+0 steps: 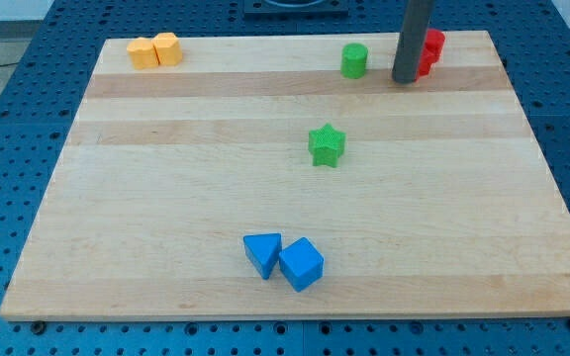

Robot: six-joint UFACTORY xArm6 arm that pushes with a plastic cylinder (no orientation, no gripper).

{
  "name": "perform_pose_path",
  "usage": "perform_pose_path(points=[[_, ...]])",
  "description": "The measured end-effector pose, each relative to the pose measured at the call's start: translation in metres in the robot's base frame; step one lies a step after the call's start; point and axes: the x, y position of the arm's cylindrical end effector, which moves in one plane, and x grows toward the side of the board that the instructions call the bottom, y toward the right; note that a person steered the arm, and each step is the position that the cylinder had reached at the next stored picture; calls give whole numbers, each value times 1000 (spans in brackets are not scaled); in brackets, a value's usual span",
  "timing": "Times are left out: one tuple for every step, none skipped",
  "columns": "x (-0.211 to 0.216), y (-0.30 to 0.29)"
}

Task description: Move the green blocks to the center of the board

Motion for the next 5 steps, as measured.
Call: perform_pose_path(points=[[-2,4],[4,-2],[26,-58],[30,-116],[40,-121]])
